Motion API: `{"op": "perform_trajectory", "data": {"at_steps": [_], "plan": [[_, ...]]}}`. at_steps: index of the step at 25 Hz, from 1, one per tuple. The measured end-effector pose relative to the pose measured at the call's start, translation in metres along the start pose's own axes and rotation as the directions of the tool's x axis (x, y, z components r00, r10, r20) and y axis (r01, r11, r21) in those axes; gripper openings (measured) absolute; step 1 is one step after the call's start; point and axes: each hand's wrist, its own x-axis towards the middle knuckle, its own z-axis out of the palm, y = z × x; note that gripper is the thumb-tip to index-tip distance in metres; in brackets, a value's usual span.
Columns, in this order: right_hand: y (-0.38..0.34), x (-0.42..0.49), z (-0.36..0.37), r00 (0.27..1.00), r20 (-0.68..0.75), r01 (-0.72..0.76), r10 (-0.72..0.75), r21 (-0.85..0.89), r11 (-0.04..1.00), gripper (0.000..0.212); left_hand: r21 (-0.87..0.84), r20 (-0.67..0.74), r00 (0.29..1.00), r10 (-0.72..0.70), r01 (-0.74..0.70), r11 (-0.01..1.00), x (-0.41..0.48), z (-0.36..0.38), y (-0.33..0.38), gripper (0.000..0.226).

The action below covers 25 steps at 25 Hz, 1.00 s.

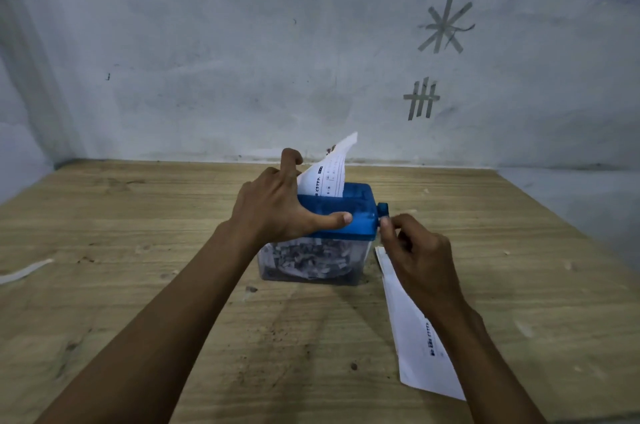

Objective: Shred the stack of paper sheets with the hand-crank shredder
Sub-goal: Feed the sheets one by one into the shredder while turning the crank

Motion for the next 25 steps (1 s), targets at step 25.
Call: {"op": "perform_trajectory", "data": {"at_steps": [25], "plan": [[0.023, 0.024, 0.031, 0.655, 0.322, -0.741, 0.683, 0.1, 0.664, 0.043, -0.034, -0.035, 0.972, -0.233, 0.232, 0.972, -0.009, 0.001, 0.011, 0.14]]}}
